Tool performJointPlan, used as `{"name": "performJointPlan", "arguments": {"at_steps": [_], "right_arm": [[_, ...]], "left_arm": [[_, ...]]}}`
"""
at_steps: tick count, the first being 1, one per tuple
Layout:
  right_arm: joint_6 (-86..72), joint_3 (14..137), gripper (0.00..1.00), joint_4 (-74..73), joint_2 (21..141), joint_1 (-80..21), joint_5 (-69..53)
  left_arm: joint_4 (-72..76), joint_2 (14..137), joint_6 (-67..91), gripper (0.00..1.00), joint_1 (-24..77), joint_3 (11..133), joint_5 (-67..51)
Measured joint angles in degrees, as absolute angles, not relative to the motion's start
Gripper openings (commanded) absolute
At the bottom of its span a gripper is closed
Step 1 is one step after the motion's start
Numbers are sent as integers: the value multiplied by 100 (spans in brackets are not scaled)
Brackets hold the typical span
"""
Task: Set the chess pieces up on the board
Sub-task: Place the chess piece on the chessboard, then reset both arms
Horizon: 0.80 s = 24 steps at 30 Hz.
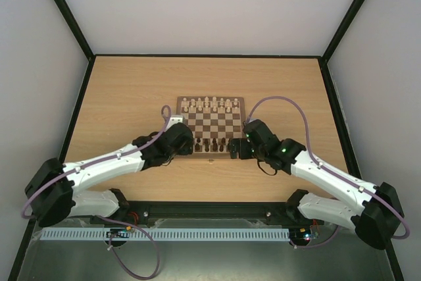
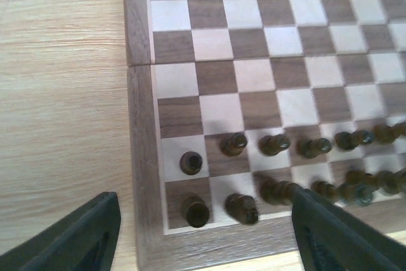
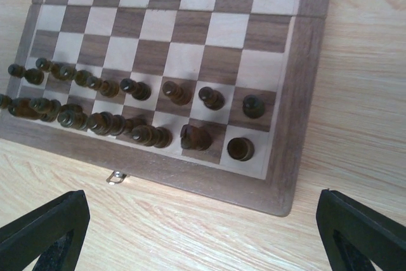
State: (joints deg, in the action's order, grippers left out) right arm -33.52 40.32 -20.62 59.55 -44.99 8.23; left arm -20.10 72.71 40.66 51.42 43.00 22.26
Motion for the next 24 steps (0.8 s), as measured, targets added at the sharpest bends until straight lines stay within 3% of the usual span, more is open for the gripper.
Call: {"name": "performJointPlan", "arguments": {"at_steps": [13, 24], "right_arm": [[-3236, 3789, 99, -1697, 5413, -4499, 1855], [-2805, 3833, 99, -1186, 5210, -4501, 1820]], "left_arm": [[-1813, 5846, 4003, 99, 5142, 4060, 2733], [-1463, 5137, 3656, 99, 5146, 3938, 2917]]}}
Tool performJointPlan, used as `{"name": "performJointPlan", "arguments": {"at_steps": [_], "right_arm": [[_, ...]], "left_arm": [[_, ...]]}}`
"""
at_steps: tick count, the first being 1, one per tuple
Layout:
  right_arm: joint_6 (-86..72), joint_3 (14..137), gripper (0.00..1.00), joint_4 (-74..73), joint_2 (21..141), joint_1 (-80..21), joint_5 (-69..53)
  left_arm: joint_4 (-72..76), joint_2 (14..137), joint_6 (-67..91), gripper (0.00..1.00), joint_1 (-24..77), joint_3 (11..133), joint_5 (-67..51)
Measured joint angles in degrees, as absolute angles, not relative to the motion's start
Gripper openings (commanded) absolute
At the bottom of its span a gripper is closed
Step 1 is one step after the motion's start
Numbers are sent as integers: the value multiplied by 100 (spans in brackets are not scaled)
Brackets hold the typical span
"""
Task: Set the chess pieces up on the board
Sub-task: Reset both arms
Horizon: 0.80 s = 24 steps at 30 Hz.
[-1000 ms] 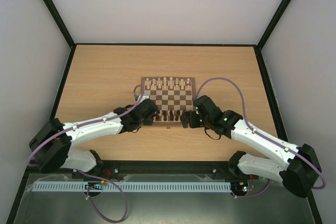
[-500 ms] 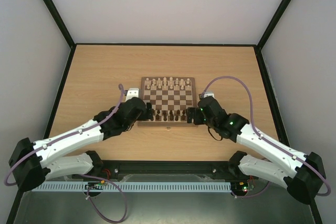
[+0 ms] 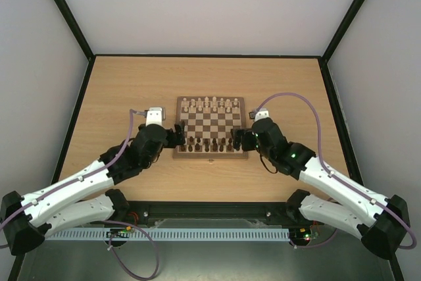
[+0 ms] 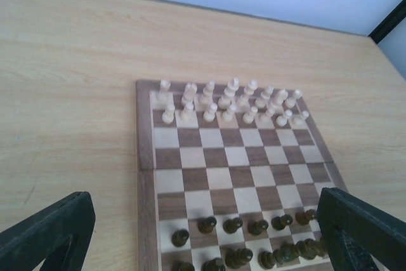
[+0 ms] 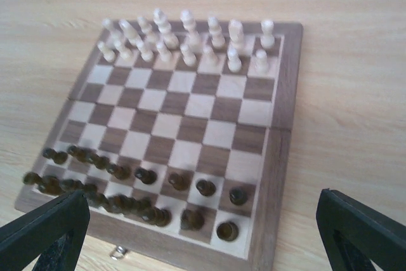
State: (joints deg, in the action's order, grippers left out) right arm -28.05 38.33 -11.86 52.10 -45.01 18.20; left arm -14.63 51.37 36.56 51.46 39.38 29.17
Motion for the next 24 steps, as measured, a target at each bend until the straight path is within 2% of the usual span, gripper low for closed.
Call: {"name": "performJointPlan", "arguments": {"at_steps": [5, 12, 18, 24], "right_arm": [[-2445, 4370, 99, -1127, 5395, -4501, 1957], [-1850, 4753, 99, -648, 6239, -4268, 2744], [-1747, 4171, 99, 440, 6333, -2827, 2862], [-1538, 3048, 99, 1662, 6436, -2187, 3304]], "left_arm": [[-845, 4965, 3015, 99, 5146, 3957, 2941], [-193, 5452, 2316, 99, 4910, 4202, 3249], [582, 4987, 2187, 99, 3081, 3577, 2322], [1402, 4713, 1909, 99, 1802, 2676, 1949]]}}
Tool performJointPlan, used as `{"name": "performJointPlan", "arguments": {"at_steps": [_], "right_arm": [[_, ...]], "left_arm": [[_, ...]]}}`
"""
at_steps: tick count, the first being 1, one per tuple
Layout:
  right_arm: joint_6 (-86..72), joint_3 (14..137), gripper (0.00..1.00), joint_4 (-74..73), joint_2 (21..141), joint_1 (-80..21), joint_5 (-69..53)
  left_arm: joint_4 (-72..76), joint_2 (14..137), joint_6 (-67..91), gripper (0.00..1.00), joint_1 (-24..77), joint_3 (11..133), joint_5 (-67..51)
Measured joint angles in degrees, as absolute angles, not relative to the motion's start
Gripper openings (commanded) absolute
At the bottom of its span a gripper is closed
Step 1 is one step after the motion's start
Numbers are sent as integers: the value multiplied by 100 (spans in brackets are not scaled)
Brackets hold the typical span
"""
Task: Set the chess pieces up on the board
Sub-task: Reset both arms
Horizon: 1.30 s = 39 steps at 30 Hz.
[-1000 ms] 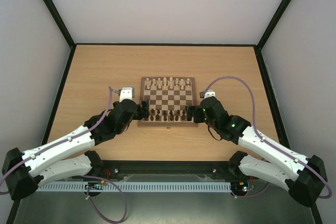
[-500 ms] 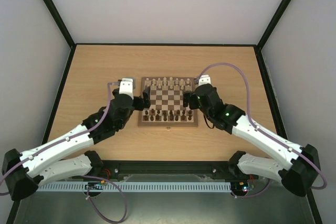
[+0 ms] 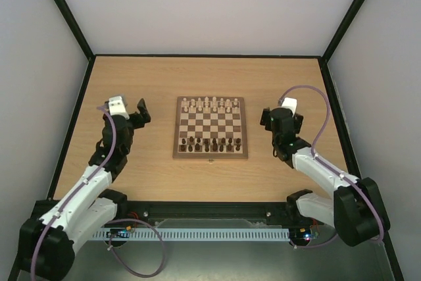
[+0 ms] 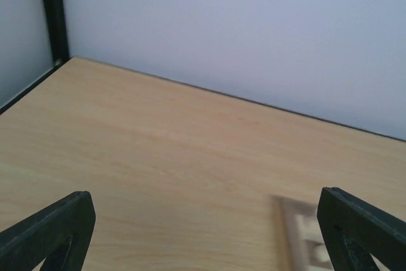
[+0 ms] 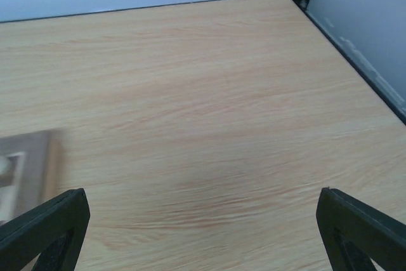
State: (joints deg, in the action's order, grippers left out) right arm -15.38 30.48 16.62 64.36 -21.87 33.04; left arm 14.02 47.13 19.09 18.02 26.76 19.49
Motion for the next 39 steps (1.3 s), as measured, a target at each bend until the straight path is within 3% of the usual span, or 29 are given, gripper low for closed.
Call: {"name": "performJointPlan", "arguments": {"at_steps": [7, 12, 19, 34, 39], "right_arm": [[-1269, 2346, 99, 3074, 6938, -1367, 3444], [-1264, 2279, 99, 4056, 7686, -711, 3197], [-1264, 2443, 99, 4665, 8602, -530, 2735], [-1048, 1966, 99, 5651, 8643, -513, 2086], [-952, 1251, 99, 6648, 8621, -517, 1870]], "left_arm": [[2823, 5376, 1712, 99, 766, 1382, 1433], [3288, 6344, 1638, 99, 235, 1535, 934], [4263, 7175, 1586, 99, -464, 1734, 532], [5048, 7841, 1573, 99, -561, 1688, 757], [5076, 7915, 1570, 99, -589, 1688, 749]]}}
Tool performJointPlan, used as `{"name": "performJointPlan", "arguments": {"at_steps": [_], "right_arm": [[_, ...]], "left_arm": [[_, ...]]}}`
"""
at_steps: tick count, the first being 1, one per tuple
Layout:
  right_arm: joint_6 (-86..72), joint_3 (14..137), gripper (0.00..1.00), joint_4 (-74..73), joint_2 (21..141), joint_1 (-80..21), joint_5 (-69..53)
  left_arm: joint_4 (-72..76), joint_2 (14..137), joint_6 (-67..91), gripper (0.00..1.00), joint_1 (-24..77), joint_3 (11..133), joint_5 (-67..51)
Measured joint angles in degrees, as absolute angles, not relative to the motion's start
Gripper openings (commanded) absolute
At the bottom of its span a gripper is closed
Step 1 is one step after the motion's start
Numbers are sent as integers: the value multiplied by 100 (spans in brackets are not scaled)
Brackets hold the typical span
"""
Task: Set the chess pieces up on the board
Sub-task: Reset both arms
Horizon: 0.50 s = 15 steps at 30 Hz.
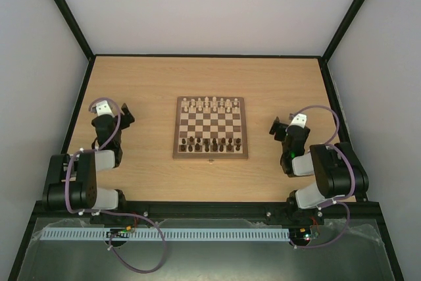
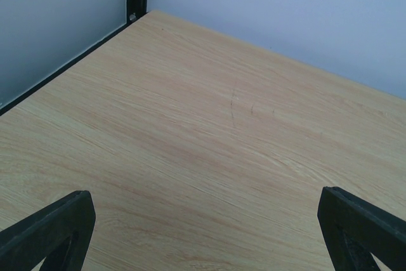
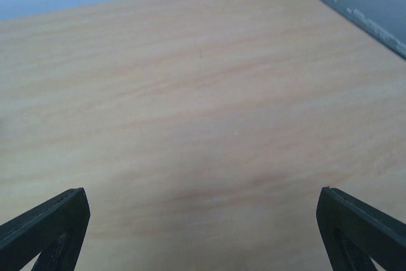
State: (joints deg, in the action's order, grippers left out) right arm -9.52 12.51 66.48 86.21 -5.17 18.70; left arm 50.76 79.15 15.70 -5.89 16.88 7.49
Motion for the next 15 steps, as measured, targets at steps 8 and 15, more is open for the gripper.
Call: {"name": "performJointPlan", "arguments": {"at_steps": [8, 15], "right_arm": [[-788, 954, 99, 7177, 8659, -565, 1680], [-768, 963, 99, 7229, 8659, -572, 1649]], "left_arm": [[5387, 7806, 1566, 99, -679, 1452, 598], [5756, 7983, 1457, 99, -676, 1413, 613]]}}
